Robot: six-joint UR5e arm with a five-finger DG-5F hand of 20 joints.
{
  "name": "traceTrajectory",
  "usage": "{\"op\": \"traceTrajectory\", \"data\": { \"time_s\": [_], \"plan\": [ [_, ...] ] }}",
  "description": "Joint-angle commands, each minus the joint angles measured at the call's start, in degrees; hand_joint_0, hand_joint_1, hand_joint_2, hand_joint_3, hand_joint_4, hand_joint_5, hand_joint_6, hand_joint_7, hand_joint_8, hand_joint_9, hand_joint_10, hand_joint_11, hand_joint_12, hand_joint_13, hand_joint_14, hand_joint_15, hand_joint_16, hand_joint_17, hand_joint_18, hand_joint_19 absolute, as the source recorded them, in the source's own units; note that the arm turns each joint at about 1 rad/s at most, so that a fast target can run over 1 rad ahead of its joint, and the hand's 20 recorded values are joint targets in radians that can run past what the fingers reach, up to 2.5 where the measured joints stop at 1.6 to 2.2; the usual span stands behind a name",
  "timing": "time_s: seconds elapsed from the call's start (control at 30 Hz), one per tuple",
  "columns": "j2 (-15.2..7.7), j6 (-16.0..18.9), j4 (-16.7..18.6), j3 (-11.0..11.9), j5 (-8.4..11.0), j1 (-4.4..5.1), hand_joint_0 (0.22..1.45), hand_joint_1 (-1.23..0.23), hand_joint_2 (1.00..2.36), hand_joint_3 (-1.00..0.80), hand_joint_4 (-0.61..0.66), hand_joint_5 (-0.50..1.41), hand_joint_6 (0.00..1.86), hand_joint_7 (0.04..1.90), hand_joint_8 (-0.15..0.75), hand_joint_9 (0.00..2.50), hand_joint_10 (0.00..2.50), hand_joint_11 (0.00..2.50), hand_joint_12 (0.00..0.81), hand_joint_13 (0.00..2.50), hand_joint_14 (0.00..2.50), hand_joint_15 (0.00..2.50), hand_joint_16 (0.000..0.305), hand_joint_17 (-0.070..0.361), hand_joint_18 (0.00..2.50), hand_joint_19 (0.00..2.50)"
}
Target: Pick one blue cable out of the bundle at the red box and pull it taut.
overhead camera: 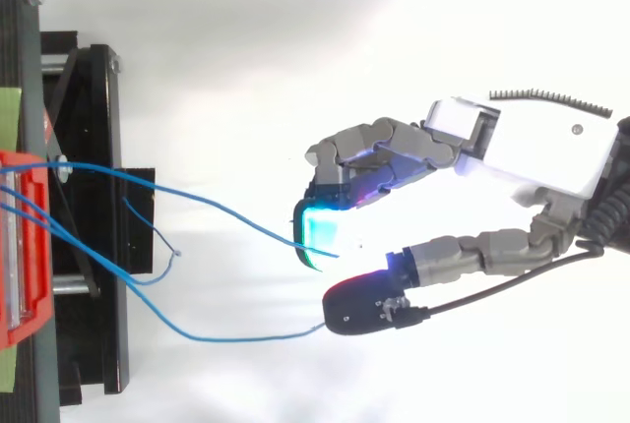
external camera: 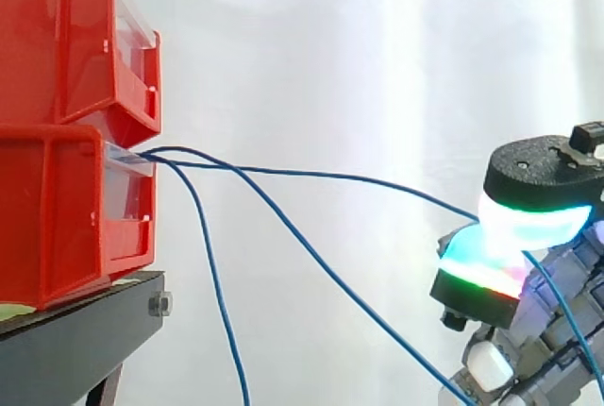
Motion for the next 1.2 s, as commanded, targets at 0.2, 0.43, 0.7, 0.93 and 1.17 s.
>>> {"op": "traceTrajectory", "data": {
  "time_s": [0.2,0.43,0.7,0.93,1.17],
  "plan": [
    [0.0,0.0,1.7,0.0,0.08,0.11,0.59,-0.79,1.02,-0.16,0.04,-0.11,0.80,1.31,0.295,0.71,0.01,0.41,0.427,0.34,0.00,0.00,0.066,0.148,0.43,0.13],
    [0.0,0.0,1.7,0.0,0.08,0.11,0.59,-0.80,1.02,-0.16,0.04,-0.11,0.80,1.32,0.295,0.71,0.01,0.41,0.427,0.34,0.00,0.00,0.066,0.148,0.43,0.13],
    [0.0,0.0,1.8,0.0,0.08,0.11,0.59,-0.80,1.02,-0.16,0.04,-0.11,0.80,1.32,0.292,0.70,0.01,0.40,0.427,0.33,0.00,0.00,0.066,0.147,0.43,0.13],
    [0.0,0.0,1.7,0.0,0.08,0.02,0.59,-0.80,1.02,-0.16,0.04,-0.11,0.80,1.32,0.293,0.70,0.01,0.39,0.427,0.33,0.00,0.00,0.065,0.145,0.43,0.14],
    [0.0,0.0,1.8,-0.1,0.08,0.02,0.59,-0.80,1.02,-0.16,0.04,-0.11,0.80,1.31,0.292,0.70,0.01,0.40,0.426,0.32,0.00,0.00,0.064,0.144,0.43,0.14]
  ]
}}
